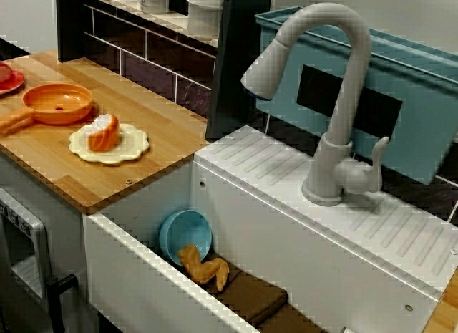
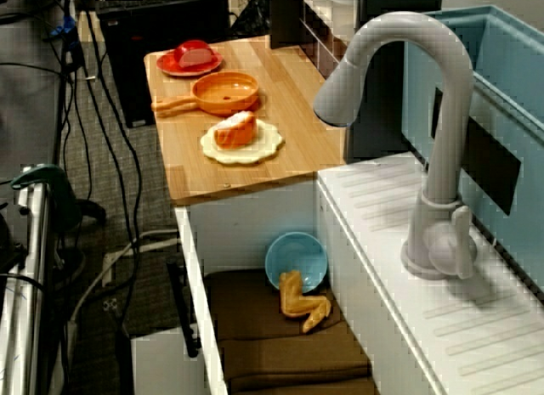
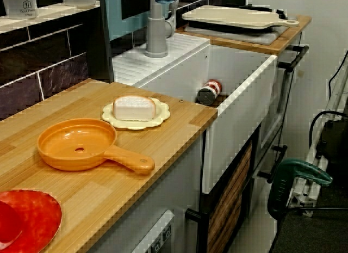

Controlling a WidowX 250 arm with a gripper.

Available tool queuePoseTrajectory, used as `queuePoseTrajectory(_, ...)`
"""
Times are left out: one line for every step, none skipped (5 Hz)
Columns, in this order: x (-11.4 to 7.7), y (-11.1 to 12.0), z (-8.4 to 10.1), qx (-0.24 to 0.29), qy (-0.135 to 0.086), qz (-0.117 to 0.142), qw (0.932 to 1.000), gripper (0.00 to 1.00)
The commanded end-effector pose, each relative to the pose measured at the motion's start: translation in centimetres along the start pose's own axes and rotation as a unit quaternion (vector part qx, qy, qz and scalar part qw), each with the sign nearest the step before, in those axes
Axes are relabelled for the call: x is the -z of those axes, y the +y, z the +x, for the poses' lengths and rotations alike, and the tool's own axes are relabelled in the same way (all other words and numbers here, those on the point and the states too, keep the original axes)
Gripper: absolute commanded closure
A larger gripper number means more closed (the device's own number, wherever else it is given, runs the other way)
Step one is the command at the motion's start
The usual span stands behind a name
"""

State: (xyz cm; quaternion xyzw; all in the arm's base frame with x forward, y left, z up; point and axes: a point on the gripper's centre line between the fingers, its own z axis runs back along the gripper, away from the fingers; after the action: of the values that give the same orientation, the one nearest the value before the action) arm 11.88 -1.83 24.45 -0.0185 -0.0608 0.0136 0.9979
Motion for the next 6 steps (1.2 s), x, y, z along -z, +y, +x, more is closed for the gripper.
queuePoseTrajectory(0.0, 0.0, 0.0, 0.000, 0.000, 0.000, 1.0000, 0.00)
queuePoseTrajectory(1.6, 0.5, 1.2, -0.030, 0.011, 0.025, 0.9992, 0.00)
queuePoseTrajectory(2.8, 1.1, 2.6, -0.059, 0.015, 0.050, 0.9969, 0.00)
queuePoseTrajectory(3.6, 3.4, 5.0, -0.114, 0.018, 0.053, 0.9919, 0.00)
queuePoseTrajectory(4.8, 6.2, 7.6, -0.153, 0.016, 0.061, 0.9861, 0.00)
queuePoseTrajectory(6.1, 8.3, 9.1, -0.171, 0.016, 0.063, 0.9831, 0.00)
